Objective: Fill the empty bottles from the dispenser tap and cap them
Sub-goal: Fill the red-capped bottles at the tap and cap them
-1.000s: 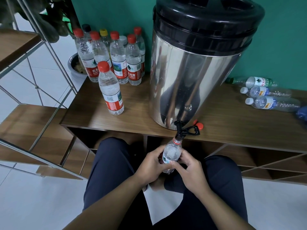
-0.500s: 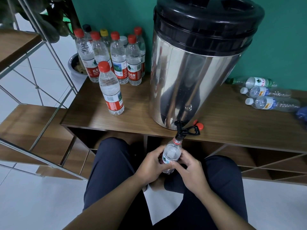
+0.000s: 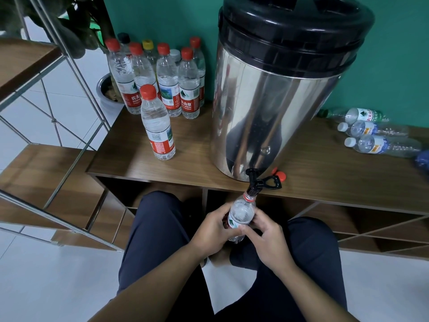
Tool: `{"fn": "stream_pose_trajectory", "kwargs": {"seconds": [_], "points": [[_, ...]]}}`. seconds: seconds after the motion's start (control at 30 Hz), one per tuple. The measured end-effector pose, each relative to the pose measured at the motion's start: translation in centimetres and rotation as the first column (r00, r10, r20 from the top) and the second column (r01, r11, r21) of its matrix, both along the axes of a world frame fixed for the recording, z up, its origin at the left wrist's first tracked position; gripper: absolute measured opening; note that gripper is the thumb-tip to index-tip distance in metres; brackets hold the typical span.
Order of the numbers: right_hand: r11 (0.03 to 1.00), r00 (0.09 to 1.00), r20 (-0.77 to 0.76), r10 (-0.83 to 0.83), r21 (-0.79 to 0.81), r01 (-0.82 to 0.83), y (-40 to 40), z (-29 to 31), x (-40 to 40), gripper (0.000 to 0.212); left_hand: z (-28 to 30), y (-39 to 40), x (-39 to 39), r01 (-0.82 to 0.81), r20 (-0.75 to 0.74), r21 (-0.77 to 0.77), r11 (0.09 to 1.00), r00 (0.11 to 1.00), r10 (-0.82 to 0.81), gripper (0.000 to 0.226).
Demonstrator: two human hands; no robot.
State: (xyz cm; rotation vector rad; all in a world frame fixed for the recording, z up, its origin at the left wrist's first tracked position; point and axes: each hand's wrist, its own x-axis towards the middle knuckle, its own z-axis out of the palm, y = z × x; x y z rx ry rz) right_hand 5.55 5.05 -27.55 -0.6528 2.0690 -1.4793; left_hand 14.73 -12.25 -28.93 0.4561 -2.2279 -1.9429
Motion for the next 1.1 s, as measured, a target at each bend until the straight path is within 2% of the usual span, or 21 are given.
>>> {"fn": "stream_pose_trajectory", "kwargs": {"seconds": [1.1], "points": [[1.0, 1.0, -0.006, -0.001, -0.002, 0.001, 0.11, 0.18, -0.01, 0.053, -0.44, 0.31, -0.16, -0.013, 0.001, -0.006, 1.0, 1.0, 0.013, 0.068]]}}
